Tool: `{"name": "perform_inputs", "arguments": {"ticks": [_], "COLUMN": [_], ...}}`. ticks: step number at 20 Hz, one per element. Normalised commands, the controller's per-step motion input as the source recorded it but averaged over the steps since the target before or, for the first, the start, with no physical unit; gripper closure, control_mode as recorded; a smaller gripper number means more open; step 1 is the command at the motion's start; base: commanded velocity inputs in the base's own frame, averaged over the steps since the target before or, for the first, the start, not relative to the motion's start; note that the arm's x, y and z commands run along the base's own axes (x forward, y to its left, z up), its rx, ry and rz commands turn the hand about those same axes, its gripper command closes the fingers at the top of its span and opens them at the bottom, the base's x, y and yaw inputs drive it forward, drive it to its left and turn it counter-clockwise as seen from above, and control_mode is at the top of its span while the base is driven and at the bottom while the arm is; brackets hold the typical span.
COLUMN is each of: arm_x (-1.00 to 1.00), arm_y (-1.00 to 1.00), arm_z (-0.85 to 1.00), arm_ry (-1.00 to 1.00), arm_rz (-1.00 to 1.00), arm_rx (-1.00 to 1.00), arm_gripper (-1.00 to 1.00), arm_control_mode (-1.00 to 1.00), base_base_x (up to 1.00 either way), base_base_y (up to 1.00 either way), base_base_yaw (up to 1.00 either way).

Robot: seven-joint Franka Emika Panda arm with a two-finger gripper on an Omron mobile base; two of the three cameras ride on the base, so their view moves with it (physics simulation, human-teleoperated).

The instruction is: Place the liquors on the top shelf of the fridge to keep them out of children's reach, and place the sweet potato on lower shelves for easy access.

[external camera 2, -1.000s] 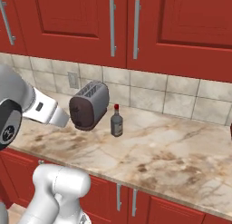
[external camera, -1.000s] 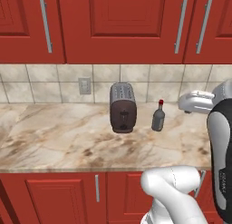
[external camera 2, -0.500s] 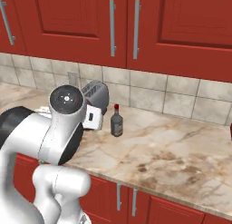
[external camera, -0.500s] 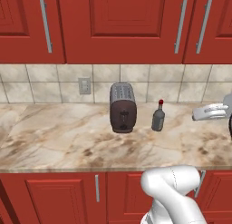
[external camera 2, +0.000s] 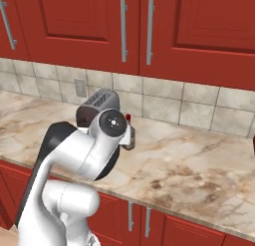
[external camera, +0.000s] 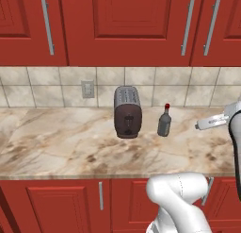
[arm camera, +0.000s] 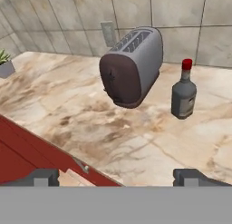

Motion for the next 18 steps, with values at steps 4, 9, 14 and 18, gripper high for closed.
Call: {"name": "perform_inputs", "arguments": {"ticks": [4, 9, 14, 18], "arm_x": [0.43, 0.51, 0.49, 0.53], "arm_y": [-0.04, -0.26, -0.29, -0.22], "arm_z": [-0.32, -0.25, -0.1, 0.0], "arm_ry": [-0.1, -0.06, 0.0, 0.0], "arm_rz": [0.12, 0.2, 0.18, 0.14], "arm_rx": [0.0, 0.0, -0.01, -0.04], "arm_gripper": [-1.0, -1.0, -1.0, -1.0], "arm_control_mode": [-1.0, -1.0, -1.0, -1.0], "base_base_x": [0.0, 0.0, 0.0, 0.0], "base_base_y": [0.0, 0.0, 0.0, 0.0], "base_base_yaw": [0.0, 0.0, 0.0, 0.0]}}
